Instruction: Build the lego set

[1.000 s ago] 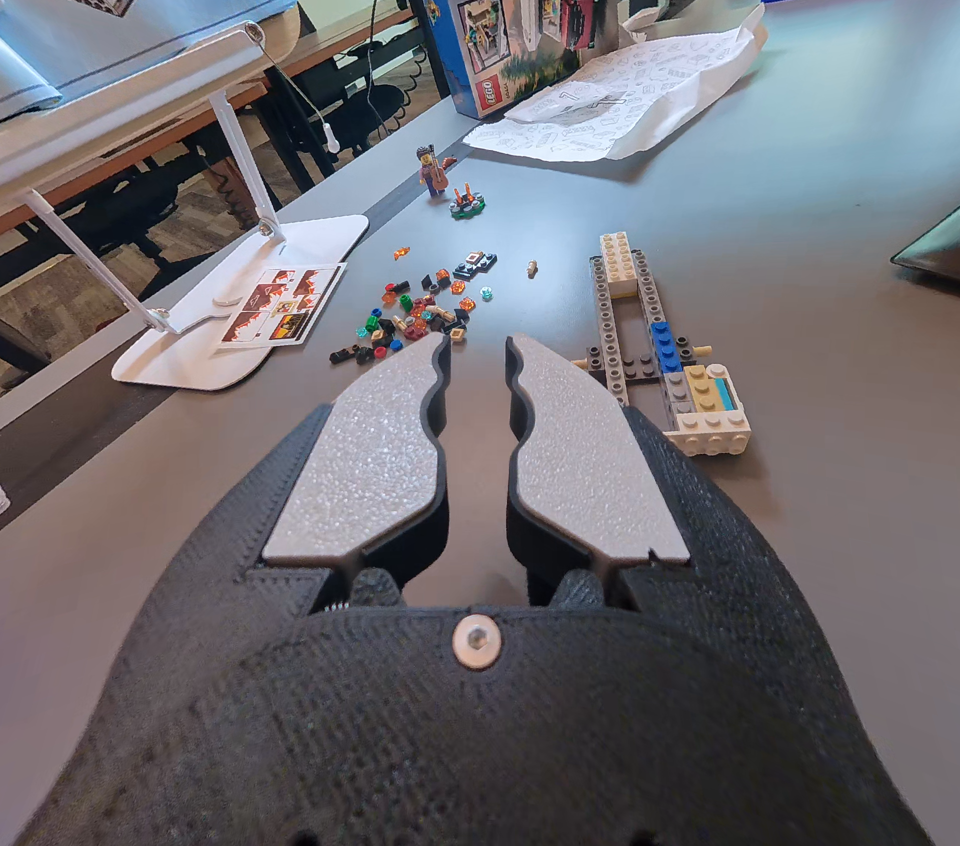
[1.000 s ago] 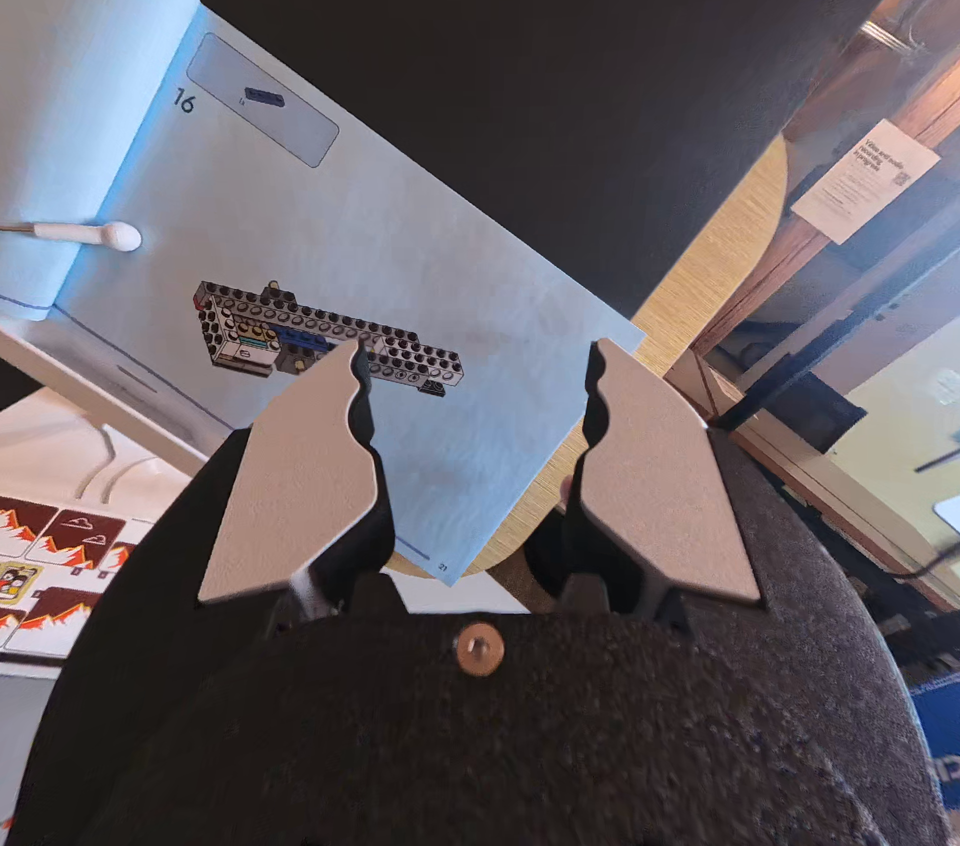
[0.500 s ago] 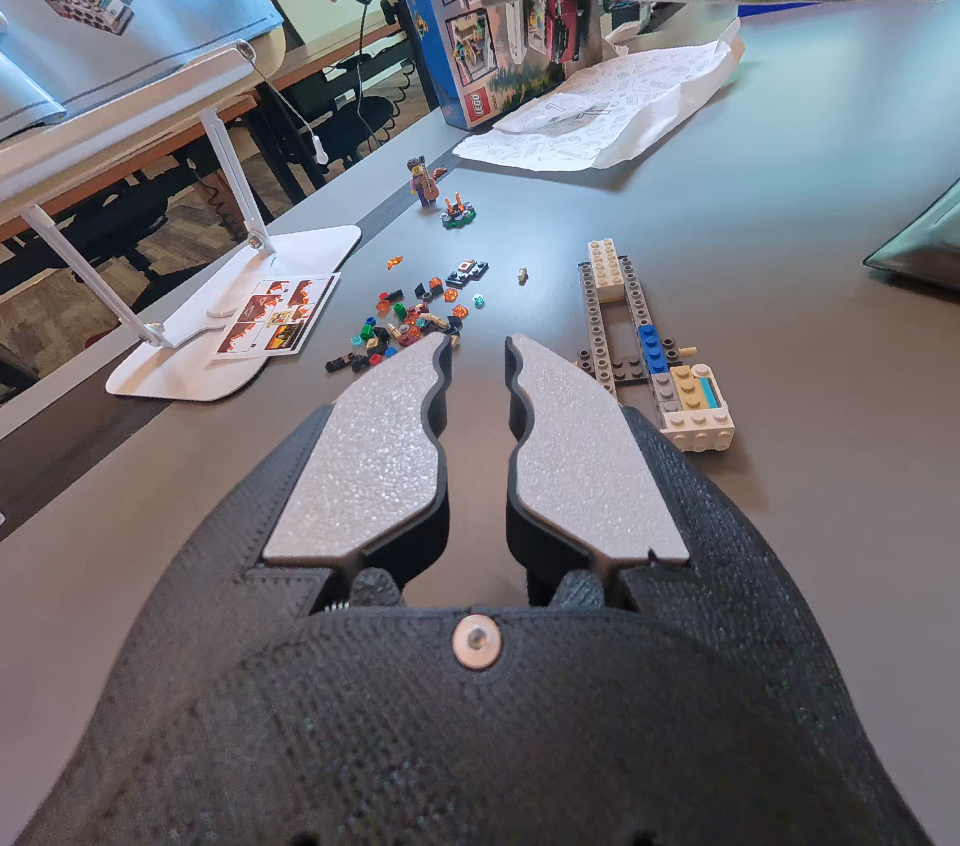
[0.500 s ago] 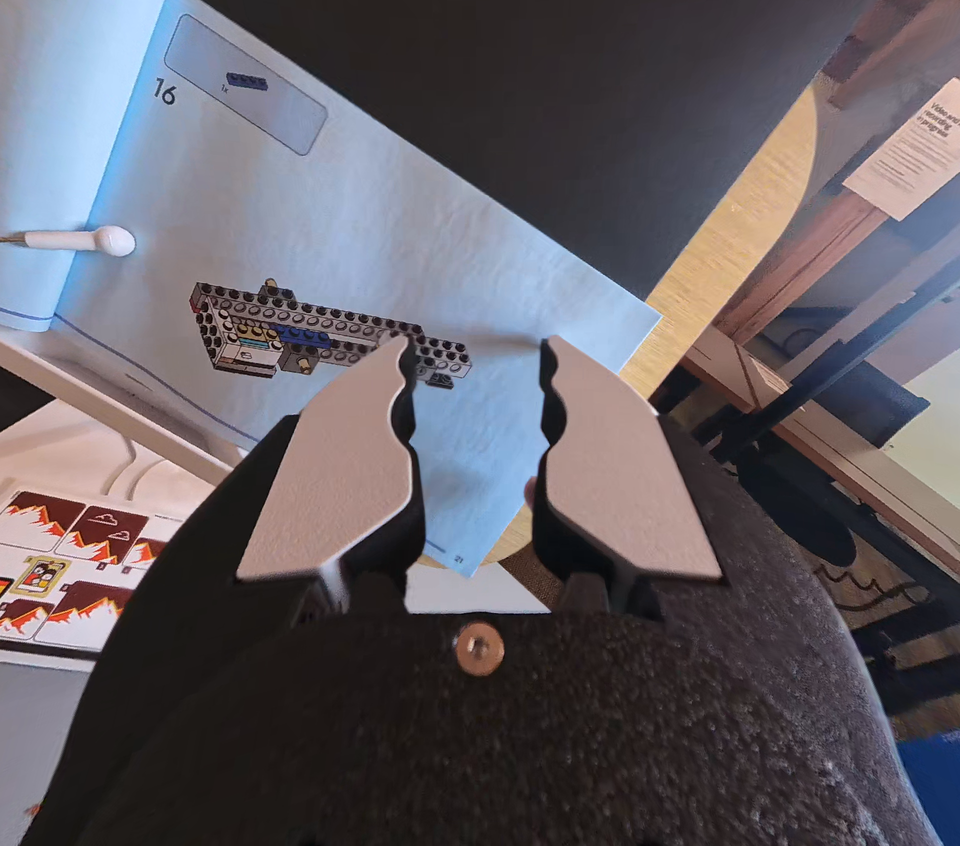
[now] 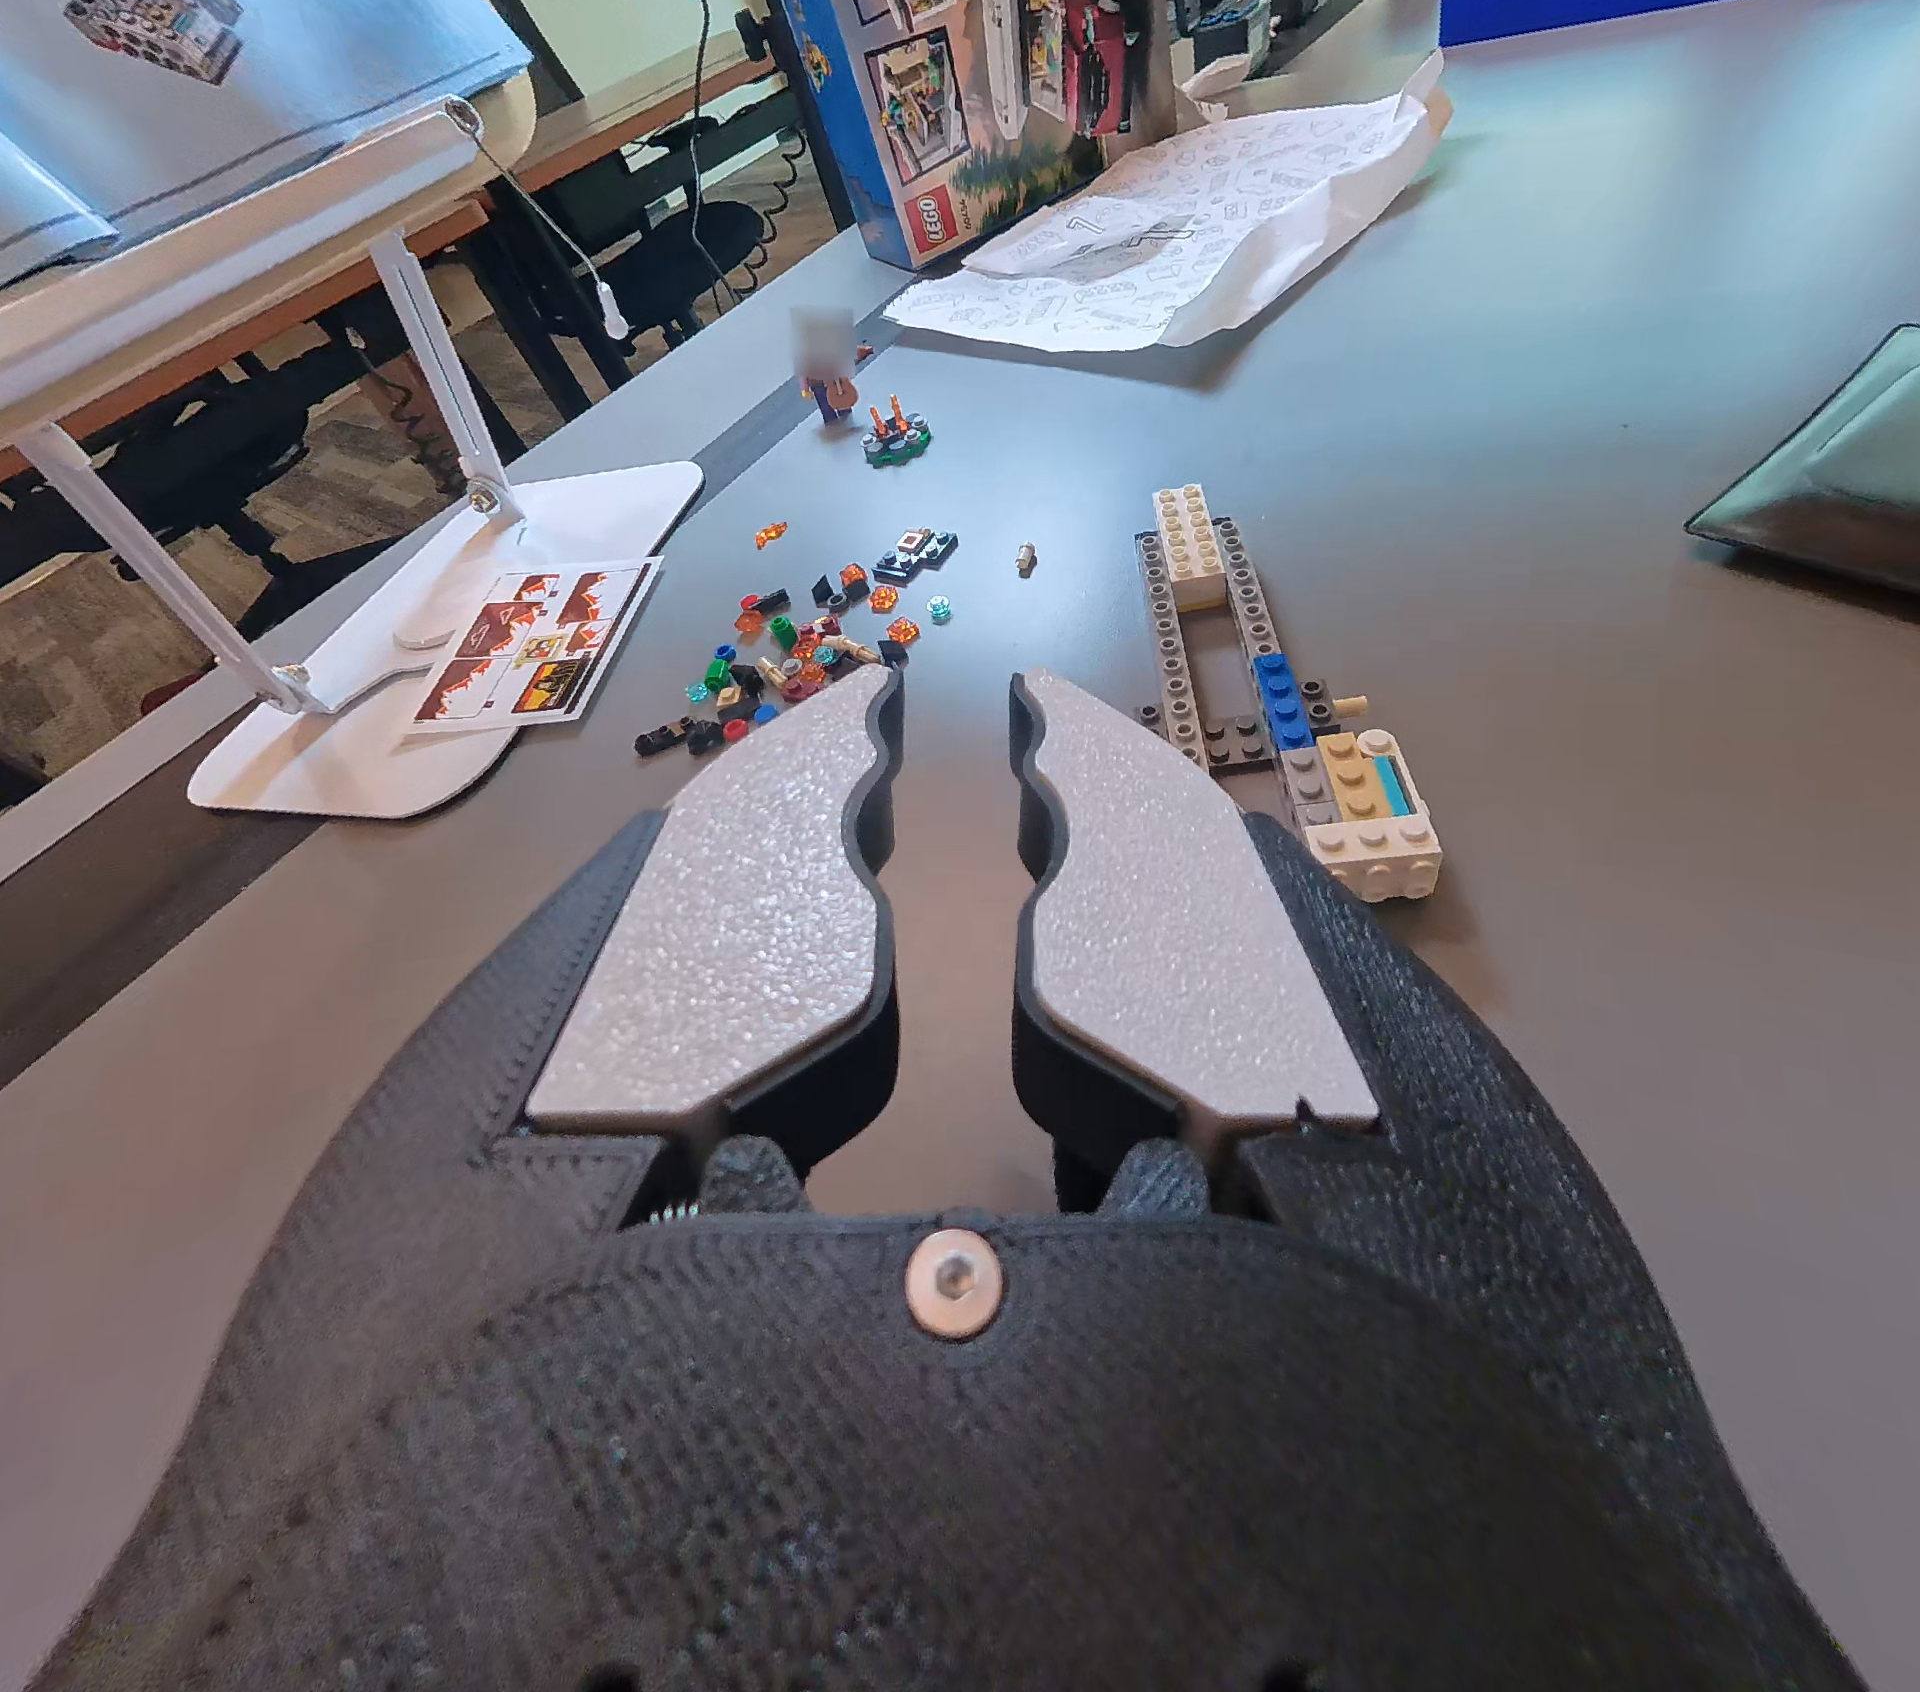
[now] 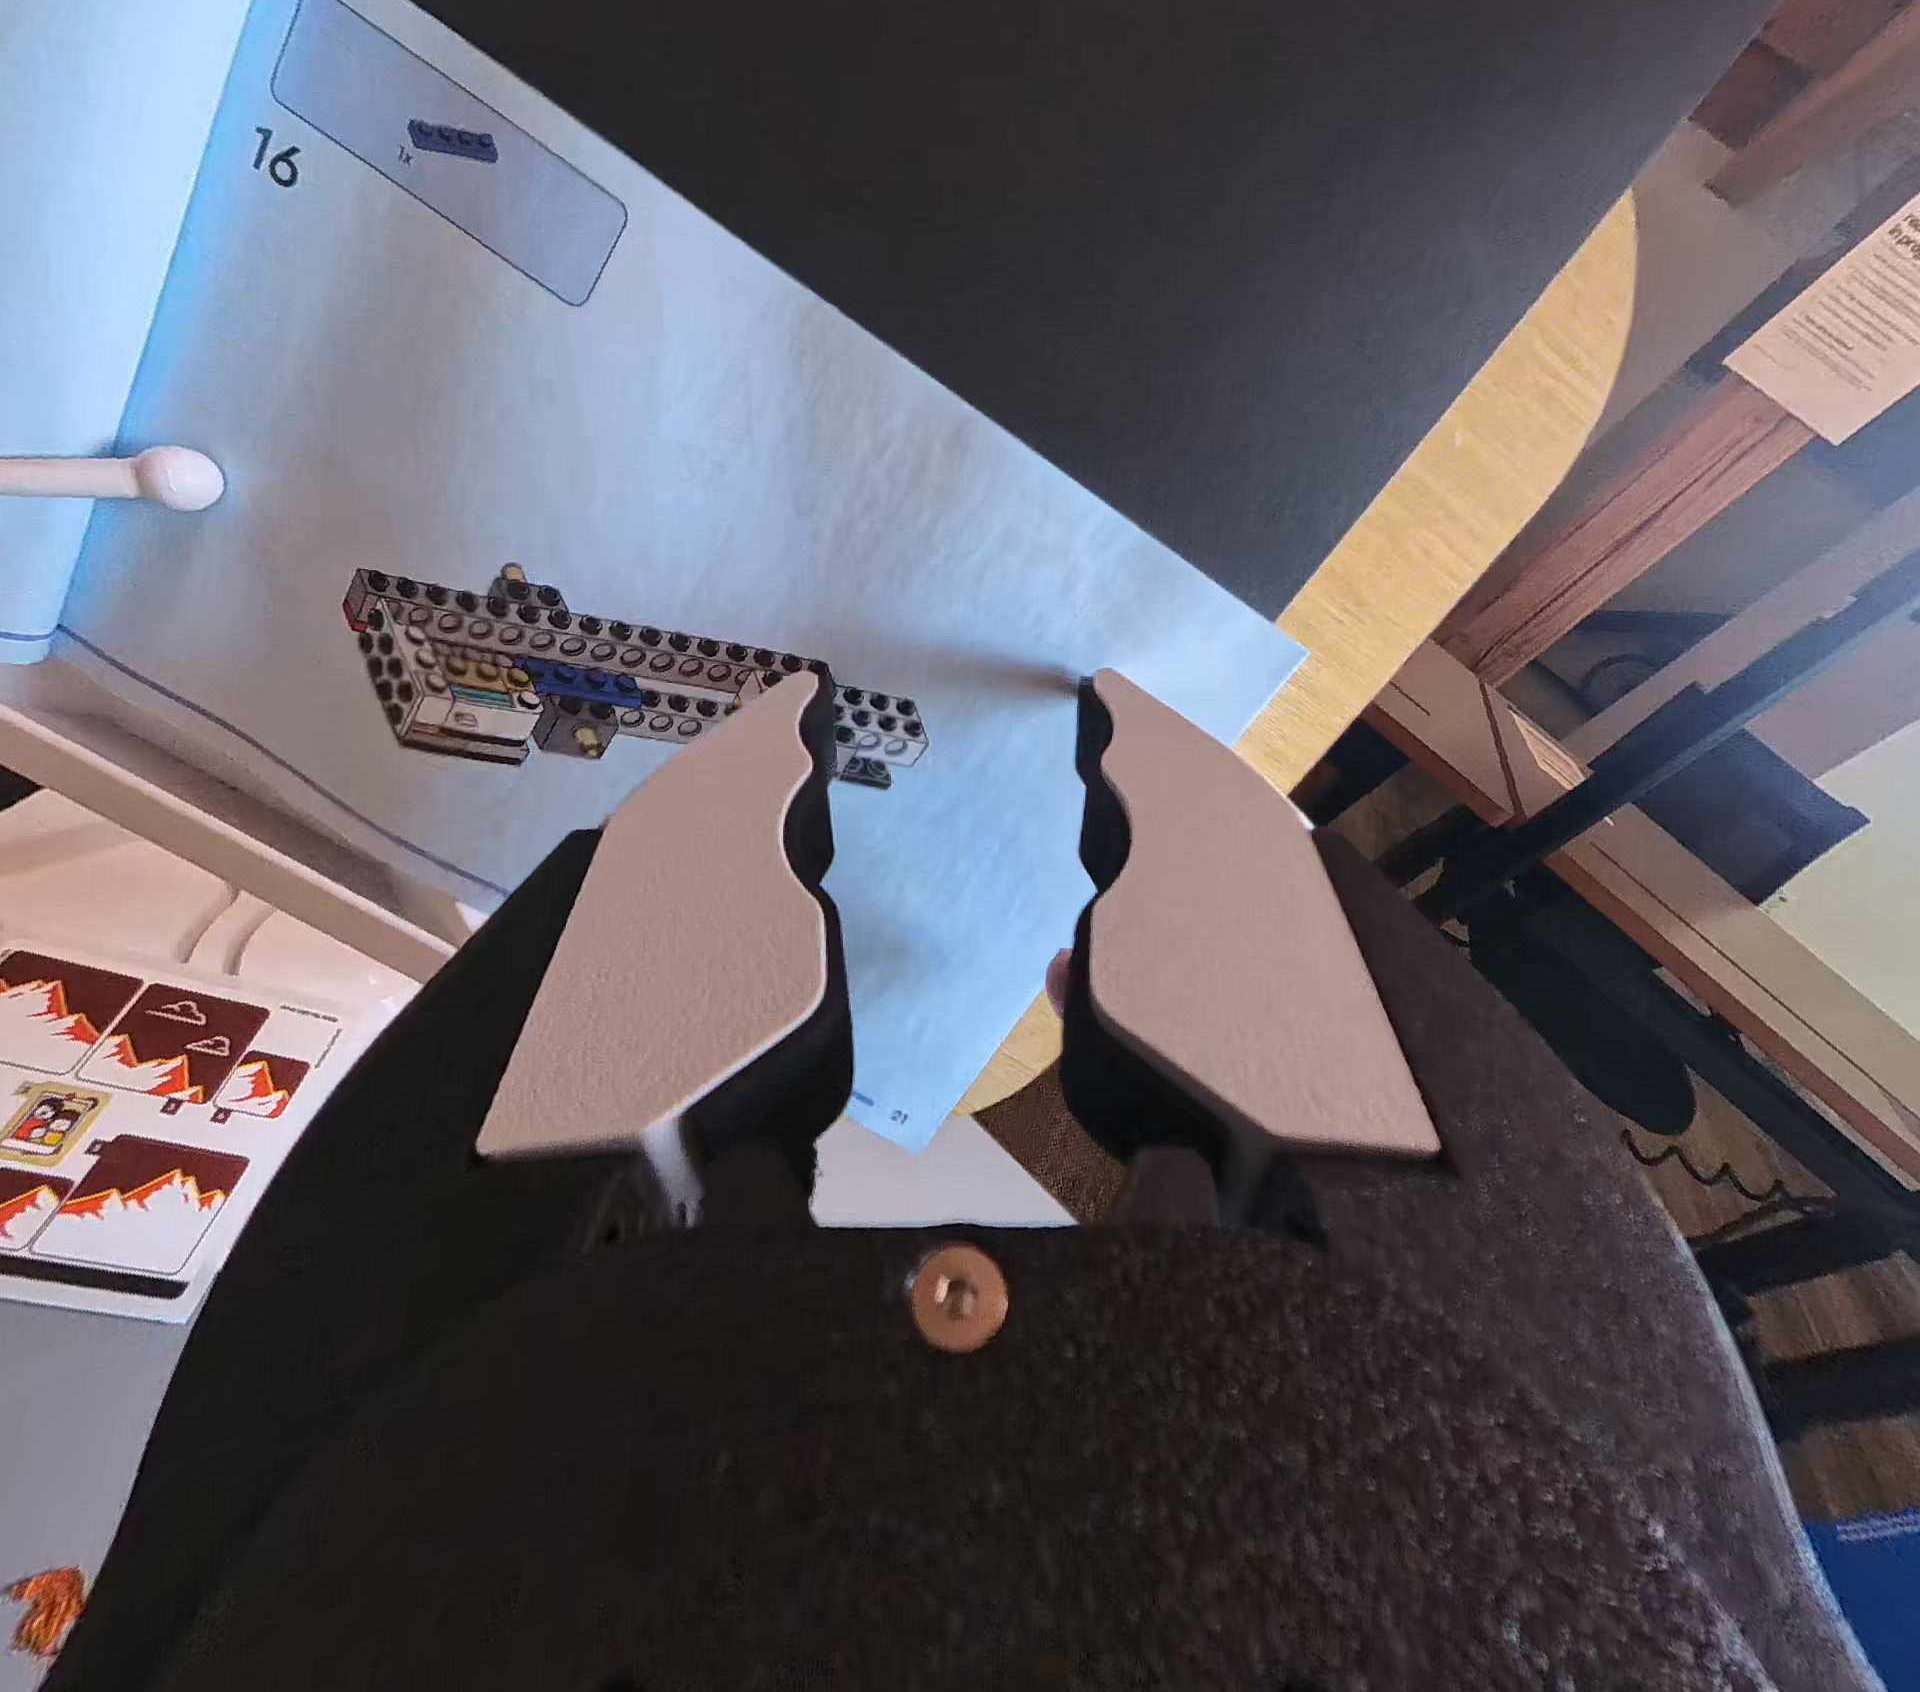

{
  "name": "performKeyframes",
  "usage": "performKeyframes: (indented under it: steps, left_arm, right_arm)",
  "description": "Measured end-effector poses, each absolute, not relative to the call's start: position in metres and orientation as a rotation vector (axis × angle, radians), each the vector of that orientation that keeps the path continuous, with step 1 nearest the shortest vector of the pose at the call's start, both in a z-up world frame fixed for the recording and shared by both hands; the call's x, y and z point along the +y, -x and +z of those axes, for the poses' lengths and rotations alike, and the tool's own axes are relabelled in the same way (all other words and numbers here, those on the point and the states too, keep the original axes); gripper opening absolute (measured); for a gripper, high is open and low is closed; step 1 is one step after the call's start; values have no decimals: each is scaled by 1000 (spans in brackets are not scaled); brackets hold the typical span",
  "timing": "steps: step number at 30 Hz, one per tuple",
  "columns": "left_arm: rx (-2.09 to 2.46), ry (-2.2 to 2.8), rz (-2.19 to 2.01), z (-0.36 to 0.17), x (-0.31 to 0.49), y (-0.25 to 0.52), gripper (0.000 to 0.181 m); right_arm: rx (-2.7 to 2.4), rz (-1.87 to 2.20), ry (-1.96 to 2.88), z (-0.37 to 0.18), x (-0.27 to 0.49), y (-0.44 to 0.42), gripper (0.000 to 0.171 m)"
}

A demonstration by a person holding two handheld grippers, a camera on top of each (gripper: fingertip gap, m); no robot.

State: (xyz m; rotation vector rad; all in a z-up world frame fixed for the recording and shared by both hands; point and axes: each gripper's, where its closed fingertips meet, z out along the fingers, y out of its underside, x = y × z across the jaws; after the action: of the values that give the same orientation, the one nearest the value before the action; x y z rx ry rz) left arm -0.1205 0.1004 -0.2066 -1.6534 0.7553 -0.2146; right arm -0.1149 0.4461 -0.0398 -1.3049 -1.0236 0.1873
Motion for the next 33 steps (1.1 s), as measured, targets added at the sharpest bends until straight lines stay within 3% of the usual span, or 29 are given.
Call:
performKeyframes:
  steps: [3, 6, 17, 20, 26, 29, 33]
  left_arm:
    - [757, 1652, -221, -206, 100, 120, 19]
    - [762, 1654, -224, -207, 100, 119, 19]
    - [767, 1654, -232, -207, 98, 119, 19]
    - [768, 1655, -234, -207, 98, 119, 19]
    - [769, 1658, -236, -207, 98, 119, 19]
    - [771, 1662, -237, -208, 99, 119, 19]
    - [773, 1662, -241, -208, 99, 119, 19]
  right_arm:
    - [-965, 209, 1295, -27, 452, 109, 69]
    - [-985, 216, 1323, -31, 457, 112, 73]
    - [-1027, 243, 1339, -38, 454, 116, 38]
    - [-949, 250, 1327, -25, 461, 108, 64]
    - [-759, 603, 1531, -27, 493, 93, 89]
    - [-890, 898, 1645, -49, 481, 111, 83]
    - [-968, 780, 1640, -55, 474, 107, 82]
